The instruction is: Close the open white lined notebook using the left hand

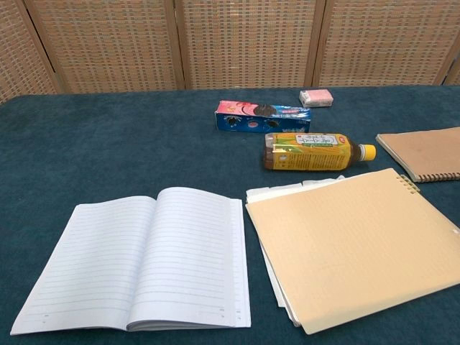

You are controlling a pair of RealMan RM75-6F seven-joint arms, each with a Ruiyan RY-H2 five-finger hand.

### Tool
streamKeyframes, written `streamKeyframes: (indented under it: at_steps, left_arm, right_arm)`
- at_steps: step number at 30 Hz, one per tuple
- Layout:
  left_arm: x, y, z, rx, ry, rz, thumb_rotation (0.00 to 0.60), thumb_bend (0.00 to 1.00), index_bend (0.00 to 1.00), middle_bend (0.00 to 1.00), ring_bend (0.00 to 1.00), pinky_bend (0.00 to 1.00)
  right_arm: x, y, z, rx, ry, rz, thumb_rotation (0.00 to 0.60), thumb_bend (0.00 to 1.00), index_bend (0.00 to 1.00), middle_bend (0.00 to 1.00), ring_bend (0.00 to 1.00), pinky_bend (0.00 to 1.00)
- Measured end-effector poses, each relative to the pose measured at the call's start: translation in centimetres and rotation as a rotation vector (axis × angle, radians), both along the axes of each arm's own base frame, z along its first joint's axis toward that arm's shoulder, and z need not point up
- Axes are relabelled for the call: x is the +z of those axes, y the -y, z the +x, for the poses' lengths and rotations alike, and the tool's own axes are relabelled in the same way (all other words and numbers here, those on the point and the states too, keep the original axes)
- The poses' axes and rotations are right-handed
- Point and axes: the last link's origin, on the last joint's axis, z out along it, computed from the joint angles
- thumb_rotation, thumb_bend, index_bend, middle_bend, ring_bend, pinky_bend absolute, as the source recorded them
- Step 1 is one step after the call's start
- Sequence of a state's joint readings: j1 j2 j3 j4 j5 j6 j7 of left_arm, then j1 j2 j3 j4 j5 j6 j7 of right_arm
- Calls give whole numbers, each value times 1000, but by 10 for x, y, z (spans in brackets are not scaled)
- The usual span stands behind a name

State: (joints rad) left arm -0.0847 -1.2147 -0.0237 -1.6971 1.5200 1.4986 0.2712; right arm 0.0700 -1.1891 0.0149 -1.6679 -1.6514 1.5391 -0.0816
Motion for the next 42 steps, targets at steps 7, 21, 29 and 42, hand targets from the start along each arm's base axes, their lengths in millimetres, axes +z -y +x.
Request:
streamKeyframes:
  at_steps: [7,21,29,42]
  left_arm:
    - [0,0,0,-2,-3,2,600,31,0,0,0,0]
    - [-3,-1,2,-16,3,-9,600,31,0,0,0,0]
    - [-5,-1,3,-28,8,-15,600,31,0,0,0,0]
    - [-23,11,25,-186,96,-141,600,31,0,0,0,0]
  right_arm:
    - [0,0,-1,-1,1,-2,600,118,2,0,0,0]
    - [3,0,-1,-4,6,-13,600,118,2,0,0,0]
    - [5,0,-2,-6,15,-16,600,118,2,0,0,0]
    - [8,1,-3,-17,30,-22,600,118,4,0,0,0]
